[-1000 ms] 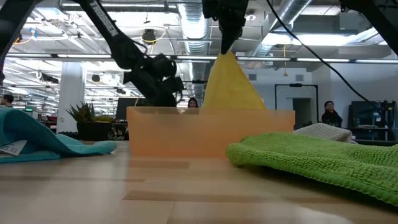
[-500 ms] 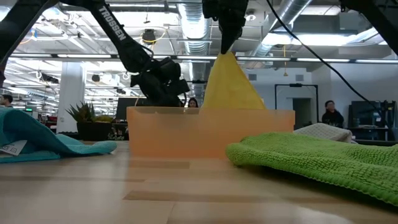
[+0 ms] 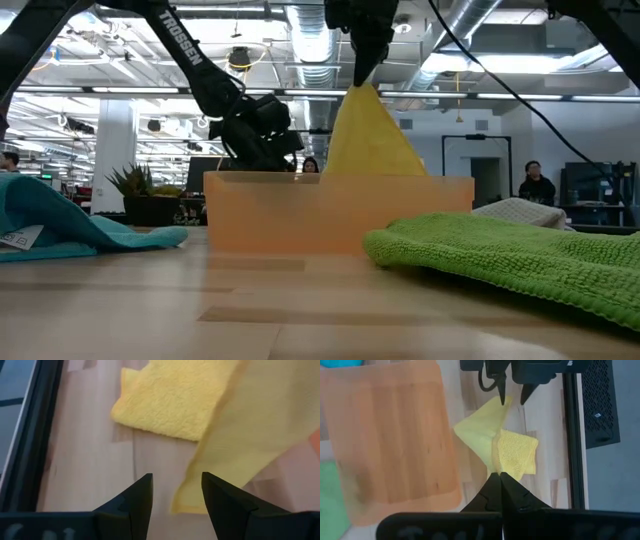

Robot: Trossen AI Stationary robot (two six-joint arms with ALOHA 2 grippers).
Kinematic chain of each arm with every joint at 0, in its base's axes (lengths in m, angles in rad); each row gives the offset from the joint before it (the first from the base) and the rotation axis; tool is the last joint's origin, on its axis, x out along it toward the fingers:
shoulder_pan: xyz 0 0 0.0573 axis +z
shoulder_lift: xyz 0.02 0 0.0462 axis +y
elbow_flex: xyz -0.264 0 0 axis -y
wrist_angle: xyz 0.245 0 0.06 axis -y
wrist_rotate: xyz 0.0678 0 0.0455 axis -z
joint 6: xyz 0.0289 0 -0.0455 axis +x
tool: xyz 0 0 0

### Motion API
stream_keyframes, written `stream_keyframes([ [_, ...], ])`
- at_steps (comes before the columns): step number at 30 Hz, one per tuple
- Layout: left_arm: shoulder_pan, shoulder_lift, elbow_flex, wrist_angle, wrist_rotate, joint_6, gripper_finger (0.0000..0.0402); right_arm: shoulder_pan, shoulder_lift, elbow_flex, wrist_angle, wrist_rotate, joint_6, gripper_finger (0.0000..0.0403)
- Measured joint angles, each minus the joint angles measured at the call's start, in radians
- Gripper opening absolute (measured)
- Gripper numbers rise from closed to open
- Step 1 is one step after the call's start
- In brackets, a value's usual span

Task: Sort microfiber towel by color & place in baskets
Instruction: Fold the yellow towel

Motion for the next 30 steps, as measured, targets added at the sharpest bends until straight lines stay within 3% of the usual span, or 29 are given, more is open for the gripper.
stream_keyframes([
  [11,-0.011,0.068,0.023,-0.002,-0.012,0.0,0.0162,0.0,0.0,0.0,0.0,-0.002,0.0,0.0006],
  [21,-0.021,0.068,0.045,-0.116,-0.042,0.059,0.0156,0.0,0.0,0.0,-0.002,0.0,0.0,0.0006],
  [30,-0.022,0.058,0.045,-0.215,-0.051,0.002,0.0051,-0.009,0.0,0.0,-0.004,0.001,-0.001,0.0006],
])
